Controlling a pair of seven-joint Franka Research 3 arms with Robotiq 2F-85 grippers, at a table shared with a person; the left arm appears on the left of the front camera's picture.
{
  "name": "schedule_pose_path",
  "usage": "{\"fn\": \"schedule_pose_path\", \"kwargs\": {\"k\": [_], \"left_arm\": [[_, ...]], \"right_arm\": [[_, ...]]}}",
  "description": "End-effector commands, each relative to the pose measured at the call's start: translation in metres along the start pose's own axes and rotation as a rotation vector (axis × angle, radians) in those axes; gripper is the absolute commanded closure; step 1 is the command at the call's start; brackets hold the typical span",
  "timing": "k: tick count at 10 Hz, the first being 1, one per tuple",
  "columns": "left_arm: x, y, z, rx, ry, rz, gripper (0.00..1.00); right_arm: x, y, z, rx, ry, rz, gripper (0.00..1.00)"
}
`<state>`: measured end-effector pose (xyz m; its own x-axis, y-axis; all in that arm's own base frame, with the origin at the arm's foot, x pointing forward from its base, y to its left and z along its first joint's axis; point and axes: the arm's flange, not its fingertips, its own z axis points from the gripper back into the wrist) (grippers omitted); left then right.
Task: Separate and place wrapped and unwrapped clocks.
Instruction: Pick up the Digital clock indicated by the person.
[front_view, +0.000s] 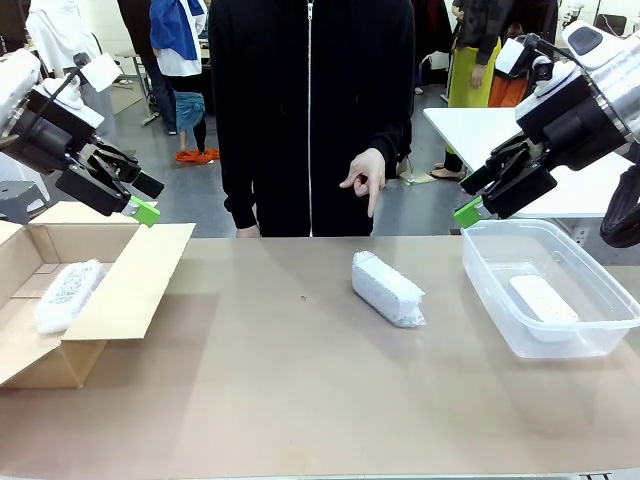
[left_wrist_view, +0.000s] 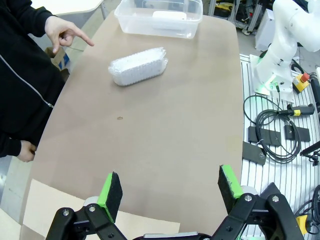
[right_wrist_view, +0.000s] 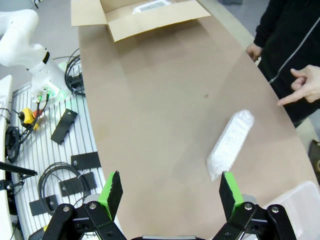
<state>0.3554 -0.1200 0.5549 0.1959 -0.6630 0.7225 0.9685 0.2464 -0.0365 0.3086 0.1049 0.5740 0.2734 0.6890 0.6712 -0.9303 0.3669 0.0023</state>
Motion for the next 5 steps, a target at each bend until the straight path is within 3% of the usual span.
{"fn": "schedule_pose_path", "kwargs": {"k": [1, 5], "left_arm": [[0.000, 0.000, 0.000, 0.000, 0.000, 0.000, 0.00], [0.059, 0.039, -0.033, -0.125, 0.161, -0.024, 0.00]], "right_arm": [[0.000, -0.001, -0.001, 0.026, -0.022, 0.006, 0.00], [0.000, -0.001, -0.001, 0.026, -0.022, 0.006, 0.00]]}}
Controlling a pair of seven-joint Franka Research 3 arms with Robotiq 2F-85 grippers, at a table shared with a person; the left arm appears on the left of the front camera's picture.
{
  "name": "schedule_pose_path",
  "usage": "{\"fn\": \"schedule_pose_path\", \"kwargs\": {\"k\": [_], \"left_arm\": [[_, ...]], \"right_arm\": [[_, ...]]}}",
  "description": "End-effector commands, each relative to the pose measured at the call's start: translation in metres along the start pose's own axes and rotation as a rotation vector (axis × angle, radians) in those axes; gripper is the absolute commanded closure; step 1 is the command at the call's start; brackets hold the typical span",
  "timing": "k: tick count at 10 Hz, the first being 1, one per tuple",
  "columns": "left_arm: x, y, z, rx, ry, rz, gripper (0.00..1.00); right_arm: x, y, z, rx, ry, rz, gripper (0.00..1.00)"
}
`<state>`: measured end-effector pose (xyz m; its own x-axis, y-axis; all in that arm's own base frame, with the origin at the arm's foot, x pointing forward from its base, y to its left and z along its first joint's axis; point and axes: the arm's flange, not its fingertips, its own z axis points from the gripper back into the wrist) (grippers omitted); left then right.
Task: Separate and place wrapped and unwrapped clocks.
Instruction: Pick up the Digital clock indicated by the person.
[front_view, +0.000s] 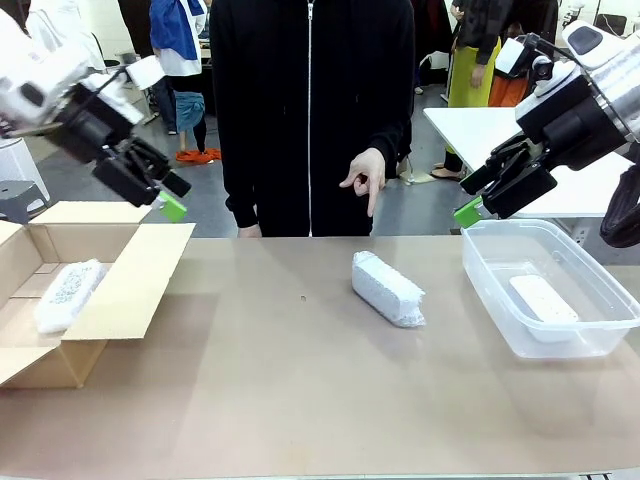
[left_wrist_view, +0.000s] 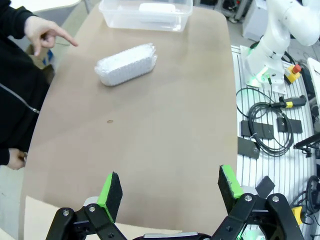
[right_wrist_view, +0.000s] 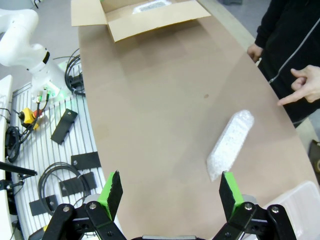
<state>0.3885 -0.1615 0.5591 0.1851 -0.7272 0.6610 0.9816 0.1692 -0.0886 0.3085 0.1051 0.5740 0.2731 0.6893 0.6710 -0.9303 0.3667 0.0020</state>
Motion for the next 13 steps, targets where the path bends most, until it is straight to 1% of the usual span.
{"fn": "schedule_pose_path", "kwargs": {"k": [1, 2, 3, 5, 6, 7, 8, 9, 10, 11, 13], "left_arm": [[0.043, 0.029, -0.011, -0.077, 0.128, -0.068, 0.00], [0.067, 0.046, -0.030, -0.130, 0.195, -0.138, 0.00], [0.097, 0.065, -0.062, -0.200, 0.288, -0.216, 0.00], [0.138, 0.090, -0.132, -0.289, 0.418, -0.337, 0.00], [0.154, 0.091, -0.167, -0.341, 0.440, -0.404, 0.00], [0.170, 0.085, -0.202, -0.322, 0.477, -0.457, 0.00], [0.179, 0.078, -0.230, -0.283, 0.468, -0.486, 0.00], [0.180, 0.075, -0.249, -0.226, 0.461, -0.510, 0.00], [0.176, 0.076, -0.250, -0.196, 0.415, -0.515, 0.00], [0.173, 0.069, -0.248, -0.304, 0.452, -0.496, 0.00], [0.173, 0.069, -0.248, -0.304, 0.452, -0.496, 0.00]], "right_arm": [[0.000, -0.001, -0.001, 0.026, -0.022, 0.006, 0.00], [0.000, -0.001, -0.001, 0.026, -0.022, 0.006, 0.00], [0.000, -0.001, -0.001, 0.026, -0.022, 0.006, 0.00], [0.000, -0.001, -0.001, 0.026, -0.022, 0.006, 0.00], [0.000, -0.001, -0.001, 0.026, -0.022, 0.006, 0.00], [0.000, -0.001, -0.001, 0.026, -0.022, 0.006, 0.00], [0.000, -0.001, -0.001, 0.026, -0.022, 0.006, 0.00], [0.000, -0.001, -0.001, 0.026, -0.022, 0.006, 0.00], [0.000, -0.001, -0.001, 0.026, -0.022, 0.006, 0.00], [0.000, -0.001, -0.001, 0.026, -0.022, 0.006, 0.00], [0.000, -0.001, -0.001, 0.026, -0.022, 0.006, 0.00]]}}
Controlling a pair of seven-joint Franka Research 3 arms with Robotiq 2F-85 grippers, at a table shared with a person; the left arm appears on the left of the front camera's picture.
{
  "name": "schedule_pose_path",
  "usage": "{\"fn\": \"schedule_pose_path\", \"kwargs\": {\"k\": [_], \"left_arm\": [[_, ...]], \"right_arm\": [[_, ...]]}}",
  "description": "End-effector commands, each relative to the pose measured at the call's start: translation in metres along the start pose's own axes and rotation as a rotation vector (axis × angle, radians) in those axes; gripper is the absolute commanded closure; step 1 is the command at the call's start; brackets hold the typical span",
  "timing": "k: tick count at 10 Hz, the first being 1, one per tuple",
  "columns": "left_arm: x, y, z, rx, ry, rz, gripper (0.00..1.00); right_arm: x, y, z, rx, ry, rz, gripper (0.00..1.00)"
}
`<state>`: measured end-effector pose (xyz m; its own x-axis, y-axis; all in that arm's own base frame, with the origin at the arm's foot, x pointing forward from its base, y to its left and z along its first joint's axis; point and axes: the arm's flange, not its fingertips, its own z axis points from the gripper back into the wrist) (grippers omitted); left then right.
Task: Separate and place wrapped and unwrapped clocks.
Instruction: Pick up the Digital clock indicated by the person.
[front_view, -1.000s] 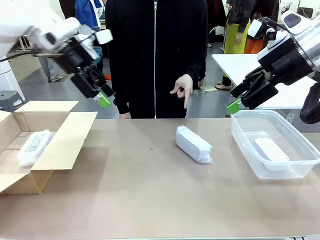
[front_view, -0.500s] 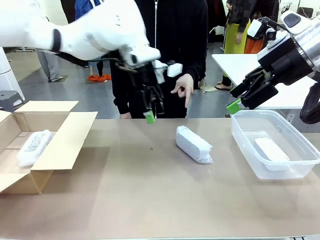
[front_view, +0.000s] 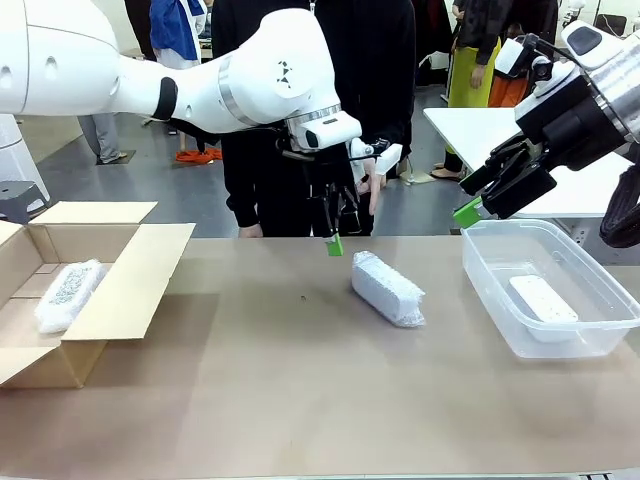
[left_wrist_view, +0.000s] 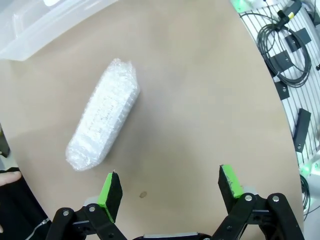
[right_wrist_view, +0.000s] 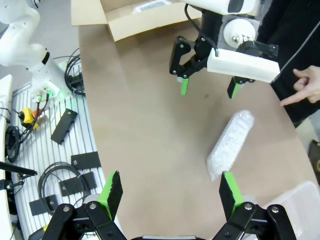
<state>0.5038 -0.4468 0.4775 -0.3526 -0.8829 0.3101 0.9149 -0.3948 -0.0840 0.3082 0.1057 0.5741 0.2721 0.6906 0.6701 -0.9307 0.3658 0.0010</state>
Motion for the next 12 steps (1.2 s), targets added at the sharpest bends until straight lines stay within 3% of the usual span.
{"fn": "schedule_pose_path", "kwargs": {"k": [1, 4, 6, 12], "left_arm": [[-0.003, -0.007, 0.006, -0.021, -0.002, 0.006, 0.00], [-0.004, -0.001, 0.001, -0.013, 0.004, 0.005, 0.00], [-0.005, 0.006, -0.015, 0.032, 0.095, 0.018, 0.00], [0.029, 0.043, -0.067, 0.180, 0.166, -0.126, 0.00]], "right_arm": [[0.000, -0.001, -0.001, 0.026, -0.023, 0.005, 0.00], [0.000, -0.001, -0.001, 0.026, -0.023, 0.005, 0.00], [0.000, -0.001, -0.001, 0.026, -0.023, 0.005, 0.00], [0.000, -0.001, -0.001, 0.026, -0.023, 0.005, 0.00]]}}
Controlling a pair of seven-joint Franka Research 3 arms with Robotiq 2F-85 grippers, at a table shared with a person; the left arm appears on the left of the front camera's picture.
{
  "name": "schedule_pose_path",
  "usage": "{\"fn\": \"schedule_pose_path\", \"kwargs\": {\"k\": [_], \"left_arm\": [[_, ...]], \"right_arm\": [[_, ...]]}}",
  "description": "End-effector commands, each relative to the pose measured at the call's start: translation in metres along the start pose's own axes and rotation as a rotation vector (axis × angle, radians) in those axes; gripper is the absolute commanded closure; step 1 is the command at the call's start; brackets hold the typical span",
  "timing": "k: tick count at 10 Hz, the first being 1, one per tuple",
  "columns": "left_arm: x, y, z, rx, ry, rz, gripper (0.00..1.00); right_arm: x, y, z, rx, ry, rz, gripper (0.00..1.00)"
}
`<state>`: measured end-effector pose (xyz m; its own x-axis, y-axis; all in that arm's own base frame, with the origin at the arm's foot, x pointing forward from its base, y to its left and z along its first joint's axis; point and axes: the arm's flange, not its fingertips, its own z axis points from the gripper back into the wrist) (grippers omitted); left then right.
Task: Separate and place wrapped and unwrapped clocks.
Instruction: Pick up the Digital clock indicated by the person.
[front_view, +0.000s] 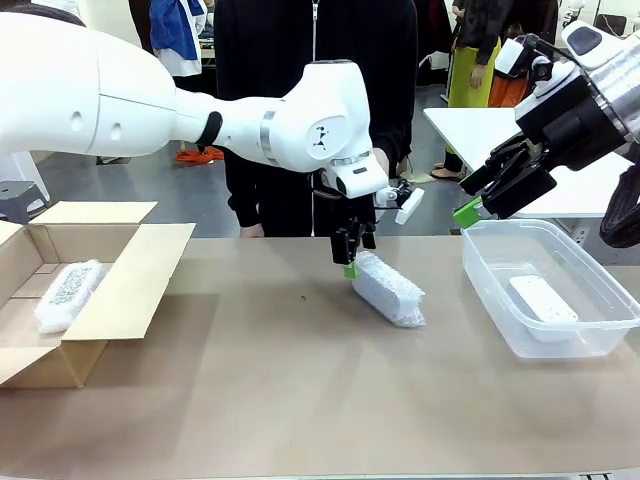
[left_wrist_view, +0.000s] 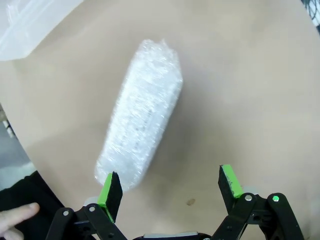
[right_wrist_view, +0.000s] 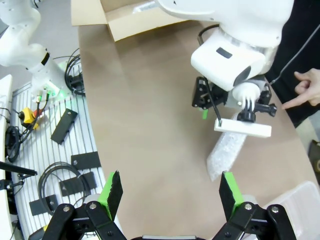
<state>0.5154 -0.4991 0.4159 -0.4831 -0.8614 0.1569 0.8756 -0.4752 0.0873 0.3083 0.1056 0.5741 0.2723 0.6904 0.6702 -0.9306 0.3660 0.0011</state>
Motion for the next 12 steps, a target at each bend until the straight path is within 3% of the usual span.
{"fn": "schedule_pose_path", "kwargs": {"k": [1, 12], "left_arm": [[0.008, 0.009, 0.001, 0.049, 0.014, 0.003, 0.00], [0.021, 0.043, -0.050, 0.036, 0.055, -0.188, 0.00]], "right_arm": [[0.000, -0.001, -0.001, 0.026, -0.023, 0.005, 0.00], [0.000, -0.001, -0.001, 0.026, -0.023, 0.005, 0.00]]}}
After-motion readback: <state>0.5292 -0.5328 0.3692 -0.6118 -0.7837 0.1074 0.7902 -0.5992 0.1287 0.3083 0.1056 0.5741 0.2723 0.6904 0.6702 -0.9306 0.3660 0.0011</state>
